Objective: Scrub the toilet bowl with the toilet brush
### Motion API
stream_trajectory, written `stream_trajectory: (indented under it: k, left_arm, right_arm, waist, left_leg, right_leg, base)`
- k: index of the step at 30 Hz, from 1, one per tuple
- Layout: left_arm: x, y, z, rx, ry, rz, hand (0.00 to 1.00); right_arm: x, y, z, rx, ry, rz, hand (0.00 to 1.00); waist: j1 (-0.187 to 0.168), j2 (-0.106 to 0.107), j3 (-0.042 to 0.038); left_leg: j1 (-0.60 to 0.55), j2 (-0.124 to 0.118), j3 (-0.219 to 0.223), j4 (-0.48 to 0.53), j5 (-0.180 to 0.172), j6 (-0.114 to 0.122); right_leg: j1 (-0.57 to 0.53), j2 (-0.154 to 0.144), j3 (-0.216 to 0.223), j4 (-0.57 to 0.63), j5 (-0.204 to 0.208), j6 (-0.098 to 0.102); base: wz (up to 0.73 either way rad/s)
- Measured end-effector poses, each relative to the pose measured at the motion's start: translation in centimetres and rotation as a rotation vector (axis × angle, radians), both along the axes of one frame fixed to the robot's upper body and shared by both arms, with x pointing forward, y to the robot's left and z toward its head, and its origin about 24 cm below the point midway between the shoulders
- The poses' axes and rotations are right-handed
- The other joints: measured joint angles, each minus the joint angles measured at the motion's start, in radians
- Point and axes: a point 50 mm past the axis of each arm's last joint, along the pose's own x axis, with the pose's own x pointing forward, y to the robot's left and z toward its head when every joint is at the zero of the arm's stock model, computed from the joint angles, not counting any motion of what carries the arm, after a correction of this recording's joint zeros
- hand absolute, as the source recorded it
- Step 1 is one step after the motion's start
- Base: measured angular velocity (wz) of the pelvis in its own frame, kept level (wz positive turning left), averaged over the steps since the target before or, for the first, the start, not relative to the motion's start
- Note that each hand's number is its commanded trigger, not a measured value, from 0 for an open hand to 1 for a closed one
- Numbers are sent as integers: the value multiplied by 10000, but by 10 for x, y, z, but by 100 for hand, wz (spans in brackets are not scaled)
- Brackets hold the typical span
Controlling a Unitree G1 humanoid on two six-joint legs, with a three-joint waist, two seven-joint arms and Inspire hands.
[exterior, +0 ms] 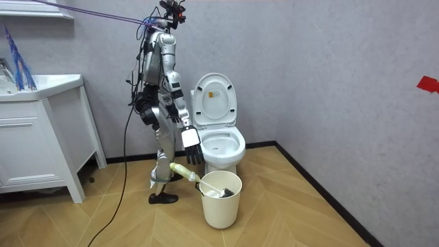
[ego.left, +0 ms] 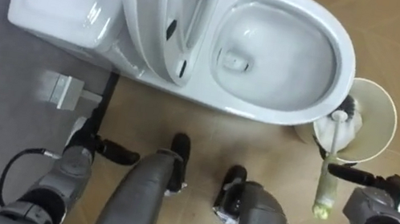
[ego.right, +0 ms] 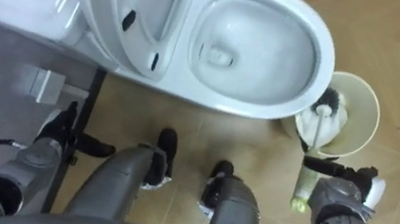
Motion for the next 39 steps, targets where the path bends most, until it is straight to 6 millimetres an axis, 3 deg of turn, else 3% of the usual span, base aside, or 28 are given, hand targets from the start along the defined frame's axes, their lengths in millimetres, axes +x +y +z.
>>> stream_trajectory:
  k: [5,8,16,20,29,39]
  left_arm:
    - [16,-3,11,-94,-686,-206,0]
    - [19,-5,12,-146,-759,-365,0]
    - [29,-13,20,-339,-1424,-724,0]
    - [30,-13,21,-476,-1447,-656,0]
    - [34,-15,23,-769,-1599,-564,0]
    - [45,-17,32,-896,-2061,-346,0]
  right_arm:
    - [6,-9,7,129,-245,18,0]
    - [8,-7,6,357,-331,204,0]
    - [12,-3,6,883,-545,723,0]
    - [14,-3,6,1084,-667,951,0]
    - [17,-9,10,1377,-1050,826,0]
    - [45,-12,30,1422,-1989,724,0]
  waist:
    - [8,145,92]
    - [-8,163,93]
    - [207,252,95]
    - [245,408,91]
    - [397,504,80]
    - [542,649,82]
  left_leg:
    - [-979,-16,89,338,140,9]
    - [-1252,-135,93,485,202,-23]
    - [-1968,-141,87,1070,168,-73]
    - [-2176,-142,67,1234,162,-82]
    - [-2611,-107,205,1530,149,-85]
    - [-3729,26,234,2438,21,-95]
  right_leg:
    - [-1183,-104,148,701,-53,-89]
    - [-1555,-187,172,1024,-167,-146]
    - [-2321,-334,183,1876,-489,-271]
    - [-2526,-358,231,2097,-540,-300]
    - [-3127,-365,432,2578,-588,-336]
    - [-4198,-596,335,3578,-808,-557]
  base:
    - [-2]
    - [6]
    - [7]
    - [1]
    - [-4]
    - [3]
